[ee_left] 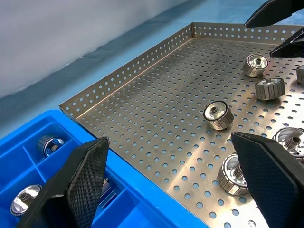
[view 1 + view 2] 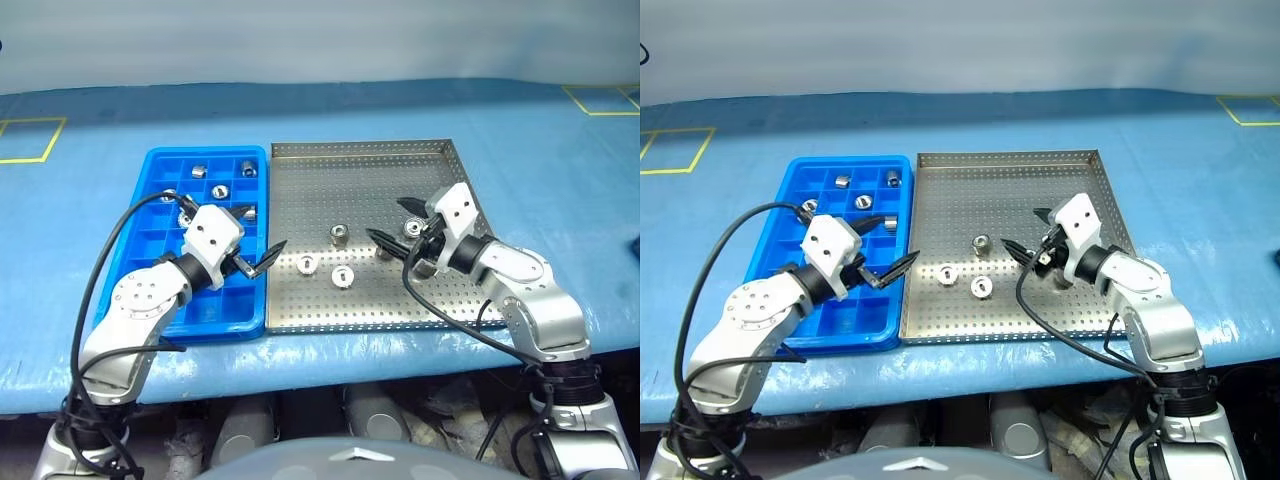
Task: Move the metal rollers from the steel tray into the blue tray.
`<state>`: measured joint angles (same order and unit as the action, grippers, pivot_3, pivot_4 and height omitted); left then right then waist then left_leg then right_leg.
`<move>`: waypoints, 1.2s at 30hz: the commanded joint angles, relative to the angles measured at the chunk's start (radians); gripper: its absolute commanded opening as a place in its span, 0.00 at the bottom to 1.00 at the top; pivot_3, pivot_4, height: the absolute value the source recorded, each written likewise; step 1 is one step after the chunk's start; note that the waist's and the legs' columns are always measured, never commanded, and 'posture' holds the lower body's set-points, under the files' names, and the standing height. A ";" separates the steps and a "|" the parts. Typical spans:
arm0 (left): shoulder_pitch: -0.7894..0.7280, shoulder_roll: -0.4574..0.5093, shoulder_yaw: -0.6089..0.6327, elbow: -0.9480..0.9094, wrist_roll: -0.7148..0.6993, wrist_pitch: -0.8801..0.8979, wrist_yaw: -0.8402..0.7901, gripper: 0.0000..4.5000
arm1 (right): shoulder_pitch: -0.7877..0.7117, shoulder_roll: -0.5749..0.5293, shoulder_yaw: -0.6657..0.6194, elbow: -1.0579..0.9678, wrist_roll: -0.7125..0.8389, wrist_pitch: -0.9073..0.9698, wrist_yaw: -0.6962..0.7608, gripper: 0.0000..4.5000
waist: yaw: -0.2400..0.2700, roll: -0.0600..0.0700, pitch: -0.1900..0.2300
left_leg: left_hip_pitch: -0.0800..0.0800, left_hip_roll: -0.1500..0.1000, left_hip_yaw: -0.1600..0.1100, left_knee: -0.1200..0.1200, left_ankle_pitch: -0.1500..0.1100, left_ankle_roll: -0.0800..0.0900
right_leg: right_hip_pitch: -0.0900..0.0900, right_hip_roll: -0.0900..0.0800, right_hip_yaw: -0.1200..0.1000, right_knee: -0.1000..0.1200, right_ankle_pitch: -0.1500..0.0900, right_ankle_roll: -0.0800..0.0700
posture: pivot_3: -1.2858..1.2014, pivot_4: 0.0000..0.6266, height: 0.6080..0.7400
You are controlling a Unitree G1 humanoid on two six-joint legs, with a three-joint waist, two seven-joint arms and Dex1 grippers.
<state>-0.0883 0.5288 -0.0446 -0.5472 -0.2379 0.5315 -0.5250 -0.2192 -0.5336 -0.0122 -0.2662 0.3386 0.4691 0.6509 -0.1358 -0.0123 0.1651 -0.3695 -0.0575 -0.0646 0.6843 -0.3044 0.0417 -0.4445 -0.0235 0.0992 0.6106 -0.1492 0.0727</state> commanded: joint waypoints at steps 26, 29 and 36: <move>-0.006 -0.022 -0.023 -0.008 0.008 -0.011 0.003 1.00 | -0.006 0.014 -0.012 -0.037 0.005 -0.005 -0.007 0.99 | 0.002 0.000 0.000 | 0.000 0.000 0.000 0.000 0.000 0.000 | 0.000 0.000 0.000 0.000 0.000 0.000 | 0.44 0.24 1.00; -0.027 -0.015 -0.048 -0.002 0.015 -0.009 -0.009 1.00 | -0.010 0.014 -0.005 -0.034 0.001 -0.003 -0.006 0.99 | 0.003 0.000 0.000 | 0.000 0.000 0.000 0.000 0.000 0.000 | 0.000 0.000 0.000 0.000 0.000 0.000 | 0.44 0.24 1.00; -0.101 0.010 -0.156 0.044 0.074 0.046 -0.030 1.00 | 0.012 0.021 -0.020 -0.054 0.000 -0.010 -0.023 0.99 | 0.000 0.000 0.000 | 0.000 0.000 0.000 0.000 0.000 0.000 | 0.000 0.000 0.000 0.001 0.000 0.000 | 0.43 0.24 1.00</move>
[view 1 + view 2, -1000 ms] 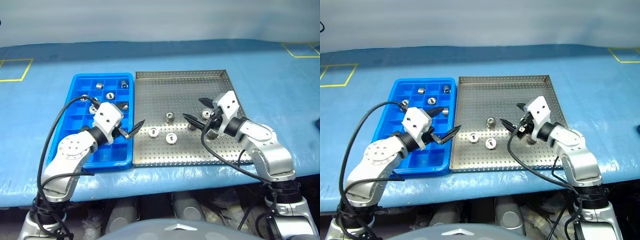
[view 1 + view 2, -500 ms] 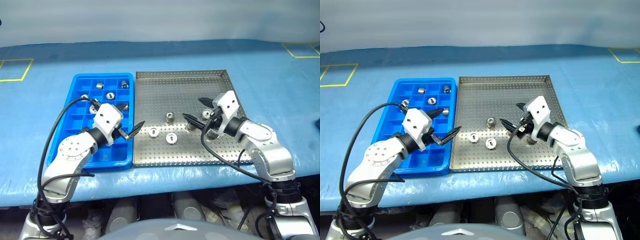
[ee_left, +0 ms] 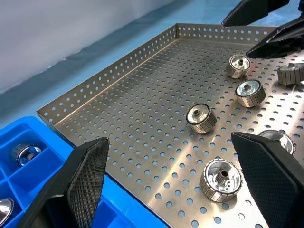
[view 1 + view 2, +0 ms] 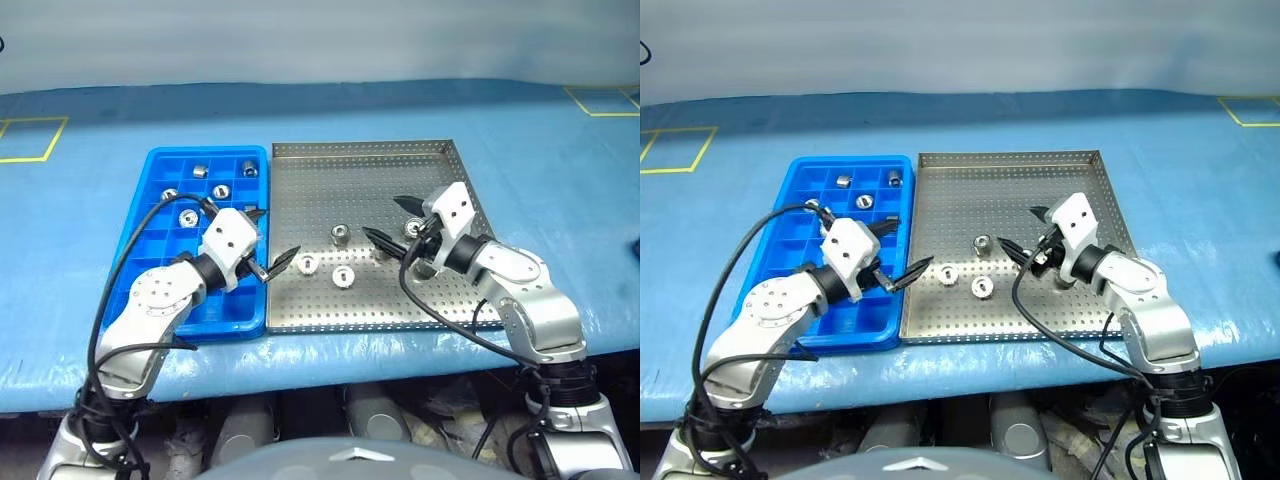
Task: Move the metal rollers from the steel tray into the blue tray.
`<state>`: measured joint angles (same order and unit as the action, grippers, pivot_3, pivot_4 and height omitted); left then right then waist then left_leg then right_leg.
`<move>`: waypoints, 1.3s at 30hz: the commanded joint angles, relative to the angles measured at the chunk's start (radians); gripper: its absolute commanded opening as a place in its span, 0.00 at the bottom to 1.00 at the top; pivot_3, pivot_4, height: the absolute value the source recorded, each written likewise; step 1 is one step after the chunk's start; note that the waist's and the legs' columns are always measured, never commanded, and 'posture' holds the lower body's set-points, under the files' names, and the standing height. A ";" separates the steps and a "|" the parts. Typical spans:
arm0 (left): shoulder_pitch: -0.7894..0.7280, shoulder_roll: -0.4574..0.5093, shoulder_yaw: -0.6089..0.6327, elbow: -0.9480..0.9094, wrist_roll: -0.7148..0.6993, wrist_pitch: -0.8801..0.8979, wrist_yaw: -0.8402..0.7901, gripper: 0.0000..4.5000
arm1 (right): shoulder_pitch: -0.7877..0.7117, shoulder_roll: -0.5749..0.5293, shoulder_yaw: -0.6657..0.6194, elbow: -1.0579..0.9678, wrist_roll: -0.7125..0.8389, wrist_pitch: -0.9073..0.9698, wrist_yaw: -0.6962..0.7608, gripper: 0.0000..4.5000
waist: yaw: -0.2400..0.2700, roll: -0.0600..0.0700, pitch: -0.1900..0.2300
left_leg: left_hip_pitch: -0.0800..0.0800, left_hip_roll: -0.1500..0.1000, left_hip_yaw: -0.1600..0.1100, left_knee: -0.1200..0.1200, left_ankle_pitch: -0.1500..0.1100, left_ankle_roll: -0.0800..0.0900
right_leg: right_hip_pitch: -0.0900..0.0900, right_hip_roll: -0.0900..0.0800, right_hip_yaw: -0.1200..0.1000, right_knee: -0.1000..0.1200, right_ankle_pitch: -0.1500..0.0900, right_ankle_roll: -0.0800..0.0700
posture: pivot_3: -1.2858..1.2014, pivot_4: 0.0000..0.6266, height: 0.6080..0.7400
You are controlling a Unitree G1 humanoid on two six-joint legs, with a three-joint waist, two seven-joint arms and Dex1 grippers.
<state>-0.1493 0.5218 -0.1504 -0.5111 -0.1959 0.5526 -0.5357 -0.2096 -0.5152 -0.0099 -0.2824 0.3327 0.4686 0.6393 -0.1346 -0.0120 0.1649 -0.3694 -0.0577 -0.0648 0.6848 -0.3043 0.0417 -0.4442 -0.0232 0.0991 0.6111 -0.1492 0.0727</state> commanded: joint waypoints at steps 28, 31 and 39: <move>-0.295 0.075 -0.279 0.282 0.211 0.096 -0.207 1.00 | 0.117 0.034 -0.066 -0.121 0.000 -0.033 -0.091 0.99 | -0.126 0.002 -0.001 | 0.000 0.000 0.000 0.001 0.000 0.000 | 0.000 0.000 0.001 0.002 0.000 0.000 | 0.39 0.24 1.00; -0.296 0.072 -0.286 0.294 0.226 0.103 -0.200 1.00 | 0.109 0.033 -0.064 -0.119 -0.001 -0.033 -0.093 0.99 | -0.128 0.002 -0.001 | 0.000 0.000 0.000 0.001 0.000 0.000 | 0.000 0.000 0.001 0.002 0.000 0.000 | 0.39 0.24 1.00; -0.269 0.086 -0.289 0.290 0.251 0.121 -0.212 1.00 | 0.104 0.041 -0.059 -0.114 -0.001 -0.038 -0.102 0.99 | -0.129 0.003 -0.002 | 0.000 0.000 0.000 0.001 0.000 0.000 | 0.000 0.000 0.001 0.002 0.000 0.000 | 0.39 0.24 1.00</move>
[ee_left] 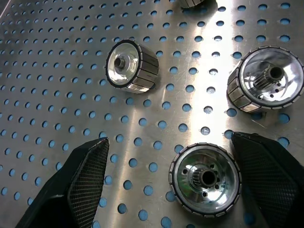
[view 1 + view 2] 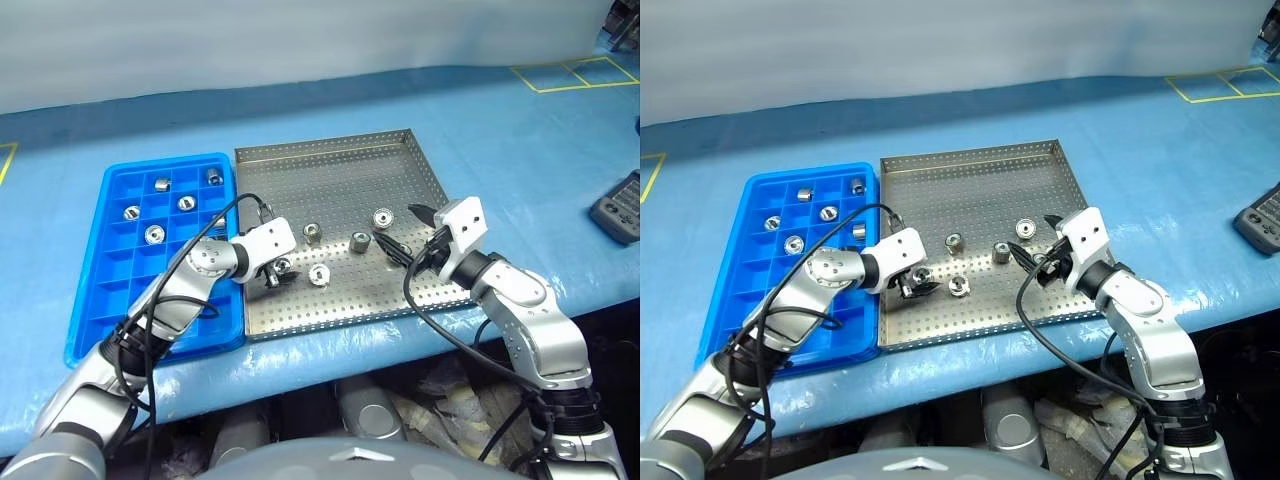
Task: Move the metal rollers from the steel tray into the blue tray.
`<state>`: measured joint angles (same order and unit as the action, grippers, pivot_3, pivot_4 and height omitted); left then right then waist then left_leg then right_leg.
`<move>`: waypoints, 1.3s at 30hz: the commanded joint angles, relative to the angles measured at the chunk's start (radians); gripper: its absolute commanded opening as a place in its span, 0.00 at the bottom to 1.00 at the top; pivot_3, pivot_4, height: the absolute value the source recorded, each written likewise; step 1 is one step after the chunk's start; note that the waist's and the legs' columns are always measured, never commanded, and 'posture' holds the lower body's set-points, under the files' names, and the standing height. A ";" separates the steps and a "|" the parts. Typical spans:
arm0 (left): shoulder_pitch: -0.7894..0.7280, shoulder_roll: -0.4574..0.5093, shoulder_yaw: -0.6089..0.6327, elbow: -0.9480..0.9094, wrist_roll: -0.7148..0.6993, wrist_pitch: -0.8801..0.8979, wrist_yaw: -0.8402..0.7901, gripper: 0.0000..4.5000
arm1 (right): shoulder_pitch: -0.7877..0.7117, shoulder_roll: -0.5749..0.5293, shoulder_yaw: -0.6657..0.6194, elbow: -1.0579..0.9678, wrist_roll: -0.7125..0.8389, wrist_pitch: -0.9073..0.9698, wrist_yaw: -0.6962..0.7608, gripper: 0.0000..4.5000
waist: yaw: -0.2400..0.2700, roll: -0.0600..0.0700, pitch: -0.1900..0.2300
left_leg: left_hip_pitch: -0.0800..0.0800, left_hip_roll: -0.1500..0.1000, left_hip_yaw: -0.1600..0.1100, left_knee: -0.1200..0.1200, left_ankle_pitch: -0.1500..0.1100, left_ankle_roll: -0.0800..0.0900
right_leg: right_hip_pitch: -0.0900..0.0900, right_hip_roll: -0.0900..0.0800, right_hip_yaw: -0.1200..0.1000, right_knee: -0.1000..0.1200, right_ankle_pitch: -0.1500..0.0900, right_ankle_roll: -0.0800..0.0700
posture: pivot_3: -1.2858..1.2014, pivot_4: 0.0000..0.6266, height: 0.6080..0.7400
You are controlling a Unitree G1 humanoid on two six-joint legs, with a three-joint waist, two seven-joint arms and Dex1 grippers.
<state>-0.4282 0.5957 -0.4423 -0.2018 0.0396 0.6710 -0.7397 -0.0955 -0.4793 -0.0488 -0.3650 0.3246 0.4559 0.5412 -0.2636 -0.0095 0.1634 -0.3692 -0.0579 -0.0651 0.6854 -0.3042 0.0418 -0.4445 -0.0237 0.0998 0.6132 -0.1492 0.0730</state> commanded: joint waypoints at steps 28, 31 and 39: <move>0.072 -0.004 0.058 -0.069 -0.006 0.019 0.011 0.38 | -0.057 0.019 -0.005 -0.003 -0.006 -0.037 -0.016 1.00 | -0.022 0.007 -0.004 | 0.004 0.000 0.002 0.000 0.000 0.000 | 0.002 0.001 0.002 0.003 0.000 0.000 | 0.40 0.24 1.00; 0.081 -0.019 0.143 -0.124 -0.046 0.036 0.038 0.38 | -0.060 0.021 -0.004 -0.001 -0.005 -0.039 -0.012 1.00 | -0.021 0.007 -0.004 | 0.003 0.000 0.003 0.000 0.000 0.000 | 0.001 0.001 0.003 0.003 0.000 0.000 | 0.41 0.24 1.00; 0.198 0.037 0.451 -0.310 -0.102 0.128 0.115 0.38 | -0.083 0.009 0.082 -0.004 0.036 -0.010 0.109 1.00 | -0.006 0.006 -0.004 | 0.004 0.001 0.003 0.000 0.000 0.000 | 0.000 0.002 0.003 0.004 0.000 0.000 | 0.44 0.24 1.00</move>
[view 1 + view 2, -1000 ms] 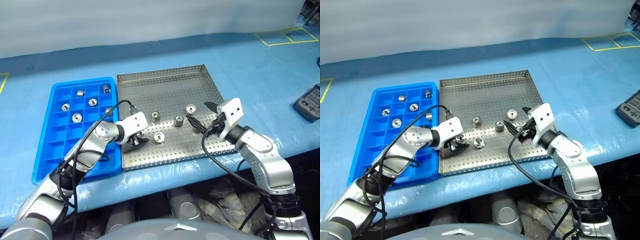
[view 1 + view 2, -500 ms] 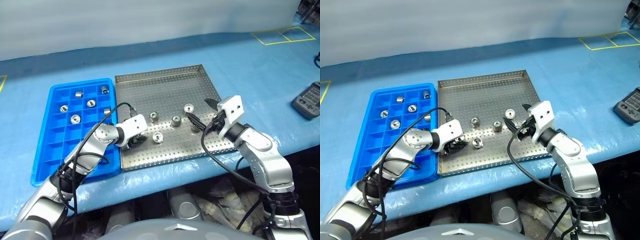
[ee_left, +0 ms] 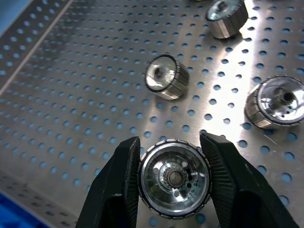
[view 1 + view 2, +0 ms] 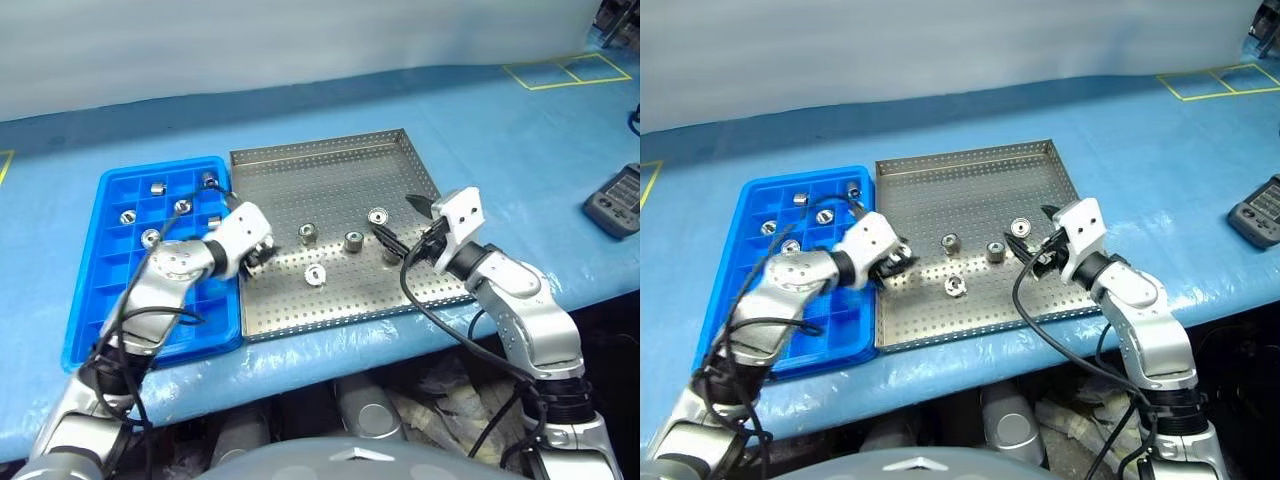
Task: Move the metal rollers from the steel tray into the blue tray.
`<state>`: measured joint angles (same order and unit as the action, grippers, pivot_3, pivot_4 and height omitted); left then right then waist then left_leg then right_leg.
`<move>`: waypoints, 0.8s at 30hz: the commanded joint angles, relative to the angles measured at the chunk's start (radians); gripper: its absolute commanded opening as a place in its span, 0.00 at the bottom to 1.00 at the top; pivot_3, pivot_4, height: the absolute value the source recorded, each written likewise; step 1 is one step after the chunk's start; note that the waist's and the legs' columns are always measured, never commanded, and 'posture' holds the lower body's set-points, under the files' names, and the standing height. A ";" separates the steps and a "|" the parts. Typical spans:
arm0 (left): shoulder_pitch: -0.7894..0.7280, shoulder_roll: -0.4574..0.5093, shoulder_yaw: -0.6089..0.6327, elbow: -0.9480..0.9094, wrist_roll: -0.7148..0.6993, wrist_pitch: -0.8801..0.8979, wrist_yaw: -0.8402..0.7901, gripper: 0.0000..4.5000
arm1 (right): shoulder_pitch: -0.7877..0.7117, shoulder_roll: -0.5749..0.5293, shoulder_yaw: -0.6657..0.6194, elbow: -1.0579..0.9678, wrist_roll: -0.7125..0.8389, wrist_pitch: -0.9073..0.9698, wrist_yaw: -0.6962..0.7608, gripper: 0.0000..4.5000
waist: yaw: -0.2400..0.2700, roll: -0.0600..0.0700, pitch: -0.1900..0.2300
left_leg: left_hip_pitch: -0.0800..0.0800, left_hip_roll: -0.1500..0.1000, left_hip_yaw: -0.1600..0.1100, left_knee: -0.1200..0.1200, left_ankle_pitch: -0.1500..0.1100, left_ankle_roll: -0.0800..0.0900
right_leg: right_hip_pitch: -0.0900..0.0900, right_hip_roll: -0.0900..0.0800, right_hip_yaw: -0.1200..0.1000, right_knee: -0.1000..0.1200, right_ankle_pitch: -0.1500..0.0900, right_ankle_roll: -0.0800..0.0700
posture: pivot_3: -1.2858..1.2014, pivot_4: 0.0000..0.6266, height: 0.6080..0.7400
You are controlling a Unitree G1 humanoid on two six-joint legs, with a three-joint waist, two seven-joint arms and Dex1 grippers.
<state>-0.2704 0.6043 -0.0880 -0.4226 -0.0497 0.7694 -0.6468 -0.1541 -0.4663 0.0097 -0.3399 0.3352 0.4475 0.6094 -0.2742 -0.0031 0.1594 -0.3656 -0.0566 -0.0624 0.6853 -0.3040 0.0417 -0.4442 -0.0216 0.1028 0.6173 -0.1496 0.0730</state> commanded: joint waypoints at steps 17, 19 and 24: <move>0.265 -0.072 0.340 -0.252 0.017 0.191 0.280 0.38 | -0.203 0.049 0.310 0.077 0.028 0.010 0.331 1.00 | 0.238 -0.006 0.000 | 0.001 -0.002 -0.010 0.001 0.003 -0.006 | 0.002 -0.003 -0.010 0.002 -0.001 -0.003 | 0.55 0.24 1.00; 0.236 -0.094 0.334 -0.221 0.024 0.193 0.318 0.38 | -0.211 0.053 0.327 0.067 0.040 0.017 0.359 1.00 | 0.255 -0.006 0.000 | 0.001 -0.002 -0.013 0.001 0.004 -0.007 | 0.003 -0.003 -0.013 0.002 -0.002 -0.004 | 0.55 0.24 1.00; 0.171 -0.138 0.324 -0.138 0.032 0.190 0.394 0.38 | -0.221 0.049 0.355 0.060 0.035 0.023 0.389 1.00 | 0.270 -0.006 -0.001 | 0.000 -0.002 -0.020 0.000 0.006 -0.010 | 0.004 -0.003 -0.021 0.003 -0.004 -0.008 | 0.56 0.24 1.00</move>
<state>-0.0777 0.4732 0.2263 -0.5603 -0.0234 0.9711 -0.2786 -0.3578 -0.4181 0.3673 -0.2495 0.3596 0.4691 0.9870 -0.0044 -0.0093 0.1589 -0.3652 -0.0589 -0.0839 0.6851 -0.2981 0.0306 -0.4396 -0.0252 0.0804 0.6207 -0.1540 0.0649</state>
